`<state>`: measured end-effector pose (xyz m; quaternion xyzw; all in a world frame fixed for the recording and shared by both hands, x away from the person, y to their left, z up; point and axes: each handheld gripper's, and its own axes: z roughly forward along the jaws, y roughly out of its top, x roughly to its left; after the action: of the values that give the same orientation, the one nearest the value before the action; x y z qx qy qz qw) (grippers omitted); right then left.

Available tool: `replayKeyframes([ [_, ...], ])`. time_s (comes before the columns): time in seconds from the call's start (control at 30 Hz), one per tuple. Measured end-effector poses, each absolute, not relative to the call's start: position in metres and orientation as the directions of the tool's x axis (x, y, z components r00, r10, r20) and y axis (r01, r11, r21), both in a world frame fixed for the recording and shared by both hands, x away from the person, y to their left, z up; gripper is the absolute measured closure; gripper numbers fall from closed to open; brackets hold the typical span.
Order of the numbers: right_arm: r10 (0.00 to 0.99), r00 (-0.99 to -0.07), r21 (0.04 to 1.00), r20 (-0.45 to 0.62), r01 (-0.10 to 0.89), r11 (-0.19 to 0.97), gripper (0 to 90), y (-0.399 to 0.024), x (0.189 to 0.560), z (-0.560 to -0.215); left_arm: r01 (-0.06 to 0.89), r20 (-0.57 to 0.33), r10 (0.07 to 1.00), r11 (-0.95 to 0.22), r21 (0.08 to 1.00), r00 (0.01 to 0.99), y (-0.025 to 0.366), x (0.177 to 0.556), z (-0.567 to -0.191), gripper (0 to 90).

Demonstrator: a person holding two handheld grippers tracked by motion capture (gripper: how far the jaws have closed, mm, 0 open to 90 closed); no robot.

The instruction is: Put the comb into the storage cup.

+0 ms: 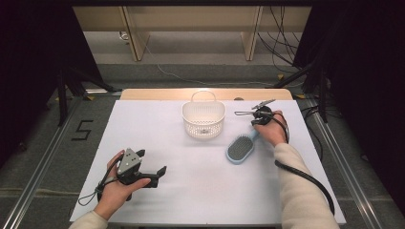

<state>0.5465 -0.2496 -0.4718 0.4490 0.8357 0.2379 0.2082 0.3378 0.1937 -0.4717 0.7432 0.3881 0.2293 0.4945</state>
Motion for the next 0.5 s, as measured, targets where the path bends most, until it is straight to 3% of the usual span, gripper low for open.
replayKeyframes([
  [0.5,0.872,-0.483,0.474,-0.078,0.751,0.459,90.0,-0.262,0.52,-0.466,0.349,-0.041,0.803,-0.213,0.913,0.595,0.192,0.337,-0.471,0.0],
])
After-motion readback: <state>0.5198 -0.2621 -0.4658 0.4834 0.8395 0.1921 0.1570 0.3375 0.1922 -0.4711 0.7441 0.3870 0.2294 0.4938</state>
